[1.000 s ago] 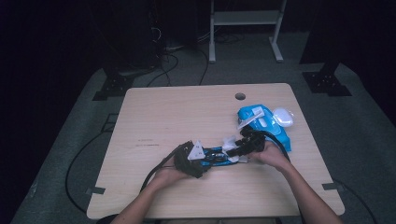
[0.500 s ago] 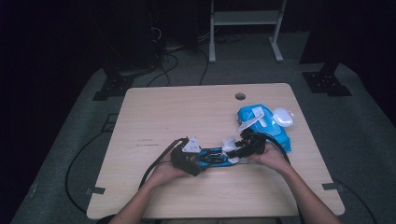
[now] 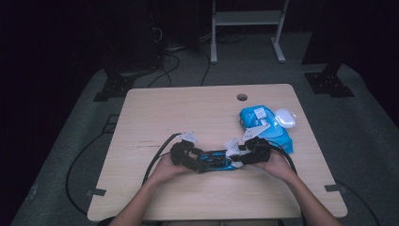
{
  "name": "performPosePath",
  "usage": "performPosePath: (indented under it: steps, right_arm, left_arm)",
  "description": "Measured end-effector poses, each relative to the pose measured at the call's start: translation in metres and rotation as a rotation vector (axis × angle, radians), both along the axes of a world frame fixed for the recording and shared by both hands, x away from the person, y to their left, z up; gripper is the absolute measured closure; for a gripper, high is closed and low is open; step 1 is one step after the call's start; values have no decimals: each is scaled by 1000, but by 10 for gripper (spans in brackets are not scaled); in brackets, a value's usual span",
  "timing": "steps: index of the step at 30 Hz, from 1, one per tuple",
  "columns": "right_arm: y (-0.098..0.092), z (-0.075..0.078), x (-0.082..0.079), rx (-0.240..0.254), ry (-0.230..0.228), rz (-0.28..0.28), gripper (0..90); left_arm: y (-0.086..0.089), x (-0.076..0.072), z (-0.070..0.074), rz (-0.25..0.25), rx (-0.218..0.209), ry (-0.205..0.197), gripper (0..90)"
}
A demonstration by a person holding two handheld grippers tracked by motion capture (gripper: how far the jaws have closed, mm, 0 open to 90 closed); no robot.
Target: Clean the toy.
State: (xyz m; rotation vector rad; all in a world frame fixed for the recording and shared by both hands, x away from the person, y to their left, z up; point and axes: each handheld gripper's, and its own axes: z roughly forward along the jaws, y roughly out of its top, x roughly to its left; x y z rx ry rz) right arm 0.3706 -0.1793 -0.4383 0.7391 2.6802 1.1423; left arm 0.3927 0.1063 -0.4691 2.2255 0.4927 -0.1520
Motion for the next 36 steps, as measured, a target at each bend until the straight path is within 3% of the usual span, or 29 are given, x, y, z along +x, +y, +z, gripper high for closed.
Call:
performPosePath:
  steps: [2,4,7,11,15,18,22,27,31,33,34,36]
  right_arm:
    - [-2,-1,-2,9,2,-2,541]
    - [-4,-2,-3,21,7,5,548]
    - [-6,-1,-5,23,-1,10,556]
    - [-5,2,-9,3,-26,22,568]
    - [-3,7,-15,-48,-99,19,567]
    - [-1,8,-10,-72,-108,7,557]
    - [0,6,-3,-51,-108,-31,530]
    - [1,7,2,-37,-101,-51,493]
    - [1,8,2,-38,-109,-67,495]
    - [-1,10,1,-31,-116,-80,494]
    - [-1,12,1,-25,-120,-89,489]
    - [-3,16,0,-3,-121,-102,491]
  left_arm:
    - [-1,-3,2,-32,-17,-21,389]
    - [-2,-5,5,-47,0,-57,398]
    - [0,-7,6,-73,-9,-71,444]
    - [-2,-14,9,-100,9,-146,469]
    - [-3,-16,13,-94,-5,-223,517]
    - [-6,-16,14,-77,10,-268,519]
    - [-7,-14,12,-59,18,-325,517]
    - [-9,-13,6,-36,59,-346,522]
    - [-8,-13,7,-21,56,-346,519]
    - [-6,-12,8,-13,37,-319,492]
    - [-4,-11,10,-9,2,-305,484]
    - [-1,-12,15,6,-23,-315,483]
